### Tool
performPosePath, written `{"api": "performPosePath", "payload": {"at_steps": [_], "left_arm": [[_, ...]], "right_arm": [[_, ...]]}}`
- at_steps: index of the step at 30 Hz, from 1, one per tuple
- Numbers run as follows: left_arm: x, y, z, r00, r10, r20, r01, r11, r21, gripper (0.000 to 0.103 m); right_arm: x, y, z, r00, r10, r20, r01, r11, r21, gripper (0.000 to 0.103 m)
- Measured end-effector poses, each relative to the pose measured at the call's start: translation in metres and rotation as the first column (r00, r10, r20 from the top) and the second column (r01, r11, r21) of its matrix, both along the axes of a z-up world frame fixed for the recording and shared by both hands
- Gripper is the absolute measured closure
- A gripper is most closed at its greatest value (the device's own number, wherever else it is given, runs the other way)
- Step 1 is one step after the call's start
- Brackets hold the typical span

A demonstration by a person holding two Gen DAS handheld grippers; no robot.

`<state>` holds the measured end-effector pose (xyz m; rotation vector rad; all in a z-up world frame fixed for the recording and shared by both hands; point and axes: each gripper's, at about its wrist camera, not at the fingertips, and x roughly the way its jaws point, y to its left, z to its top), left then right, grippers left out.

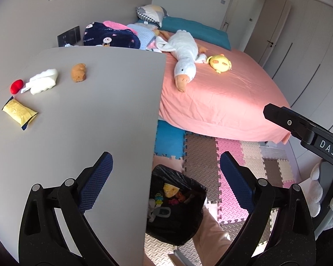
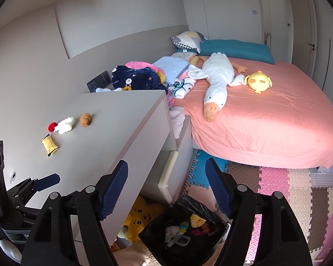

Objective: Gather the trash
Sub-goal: 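Move both open tools back over the desk, then grasp the yellow snack wrapper with the left tool while the right tool grasps the brown plush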

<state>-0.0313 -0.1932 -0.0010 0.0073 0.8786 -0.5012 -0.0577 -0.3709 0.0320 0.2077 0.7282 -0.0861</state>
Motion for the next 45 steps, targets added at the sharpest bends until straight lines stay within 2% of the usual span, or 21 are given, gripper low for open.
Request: {"api": "performPosePath", "payload": {"at_steps": [11,24,29,36,45], "left_arm": [[0.022,0.043,-0.004,0.996,0.086,0.003,-0.086,0.996,0.018,0.009],[0.053,0.096,-0.015,0.972,0.234,0.018,-0.234,0.97,0.059,0.009],[0.065,0.117,-0.02,0.954,0.298,0.02,-0.299,0.952,0.064,0.009],[0.09,0.144,-0.028,0.913,0.407,0.012,-0.406,0.909,0.088,0.009],[0.127,0.172,-0.04,0.877,0.481,-0.012,-0.477,0.872,0.112,0.009]], "right_arm": [[0.038,0.041,-0.009,0.997,0.065,-0.029,-0.065,0.998,-0.006,0.03],[0.083,0.088,-0.022,0.988,0.142,-0.057,-0.143,0.99,-0.012,0.03],[0.099,0.103,-0.028,0.984,0.163,-0.069,-0.164,0.986,-0.012,0.03],[0.126,0.122,-0.037,0.977,0.195,-0.086,-0.196,0.981,-0.002,0.03],[0.161,0.142,-0.05,0.968,0.226,-0.111,-0.226,0.974,0.007,0.03]]}}
